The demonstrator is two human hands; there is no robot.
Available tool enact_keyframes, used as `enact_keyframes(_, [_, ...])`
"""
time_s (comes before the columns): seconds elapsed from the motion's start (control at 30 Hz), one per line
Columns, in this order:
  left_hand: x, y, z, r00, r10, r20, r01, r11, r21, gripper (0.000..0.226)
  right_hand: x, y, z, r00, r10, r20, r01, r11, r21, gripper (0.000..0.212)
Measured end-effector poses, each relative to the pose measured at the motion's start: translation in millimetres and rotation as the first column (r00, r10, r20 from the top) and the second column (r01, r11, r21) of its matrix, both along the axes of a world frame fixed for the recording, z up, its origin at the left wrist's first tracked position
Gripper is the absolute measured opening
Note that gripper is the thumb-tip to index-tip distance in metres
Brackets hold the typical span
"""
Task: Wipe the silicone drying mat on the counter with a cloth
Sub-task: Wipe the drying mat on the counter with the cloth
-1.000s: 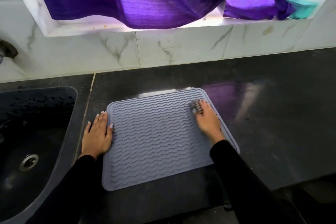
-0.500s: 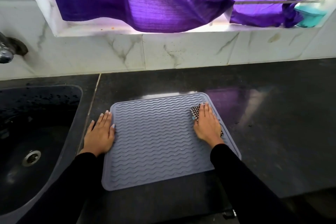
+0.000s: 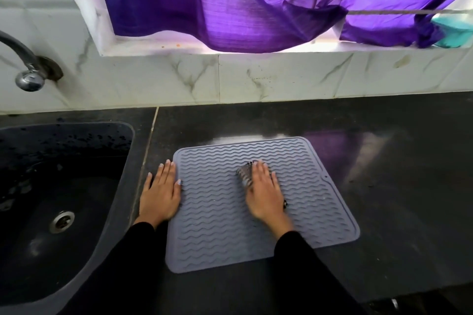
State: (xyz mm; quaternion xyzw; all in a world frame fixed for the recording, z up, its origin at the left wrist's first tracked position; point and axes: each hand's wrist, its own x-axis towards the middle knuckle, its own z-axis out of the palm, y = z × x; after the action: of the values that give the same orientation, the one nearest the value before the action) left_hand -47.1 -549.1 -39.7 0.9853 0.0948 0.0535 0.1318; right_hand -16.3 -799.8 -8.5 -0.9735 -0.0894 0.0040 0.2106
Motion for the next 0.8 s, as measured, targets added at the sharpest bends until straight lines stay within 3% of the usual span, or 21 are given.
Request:
enact_keyframes(0.07, [0, 0, -1, 1.000, 0.004, 0.012, -0.003, 1.000, -0.010, 0.082, -8, 9, -14, 0.996, 0.025, 0.090, -0.009, 0.985, -0.173, 0.067])
enact_keyframes(0.17, [0, -2, -2, 1.000, -0.001, 0.027, 0.001, 1.000, -0.007, 0.079, -5, 9, -19, 0.995, 0.024, 0.098, 0.001, 0.968, -0.250, 0.072])
enact_keyframes(0.37, [-2, -4, 1, 1.000, -0.008, 0.024, 0.008, 1.000, 0.010, 0.078, 8, 1, -2, 0.993, 0.096, -0.063, -0.106, 0.978, -0.181, 0.063])
enact_keyframes(0.43, [-3, -4, 3, 1.000, -0.006, 0.013, 0.005, 1.000, 0.026, 0.080, 19, -2, 4, 0.977, 0.085, -0.196, -0.087, 0.996, 0.002, 0.059])
enact_keyframes(0.47, [-2, -4, 3, 1.000, -0.004, 0.008, 0.004, 1.000, 0.027, 0.081, 25, -3, 9, 0.960, 0.060, -0.275, -0.002, 0.978, 0.207, 0.055])
enact_keyframes(0.5, [-3, -4, 4, 1.000, -0.006, 0.002, 0.006, 1.000, 0.026, 0.082, 28, -3, 17, 0.927, 0.023, -0.373, 0.156, 0.883, 0.443, 0.050])
enact_keyframes(0.53, [-3, -4, 5, 1.000, -0.010, -0.004, 0.010, 1.000, 0.023, 0.083, 31, -2, 24, 0.890, -0.003, -0.457, 0.317, 0.723, 0.613, 0.045])
enact_keyframes(0.57, [-4, -4, 6, 1.000, -0.013, -0.008, 0.013, 1.000, 0.018, 0.084, 32, 0, 29, 0.870, -0.031, -0.492, 0.418, 0.574, 0.704, 0.040])
enact_keyframes(0.6, [-3, -4, 6, 1.000, -0.016, -0.012, 0.017, 1.000, 0.013, 0.084, 33, 4, 33, 0.871, -0.059, -0.488, 0.452, 0.486, 0.748, 0.038])
enact_keyframes(0.63, [-3, -4, 7, 1.000, -0.018, -0.017, 0.018, 1.000, 0.011, 0.085, 31, 11, 36, 0.886, -0.070, -0.458, 0.433, 0.480, 0.763, 0.039])
enact_keyframes(0.7, [-2, -4, 7, 0.999, -0.020, -0.028, 0.020, 1.000, 0.013, 0.086, 19, 31, 36, 0.936, -0.066, -0.345, 0.303, 0.650, 0.698, 0.047])
enact_keyframes(0.77, [-2, -5, 6, 0.999, -0.020, -0.029, 0.020, 1.000, 0.009, 0.086, 2, 54, 23, 0.979, -0.004, -0.205, 0.088, 0.910, 0.405, 0.052])
enact_keyframes(0.8, [-1, -5, 6, 1.000, -0.019, -0.023, 0.019, 1.000, 0.008, 0.085, -9, 64, 16, 0.991, 0.043, -0.130, -0.014, 0.976, 0.218, 0.056])
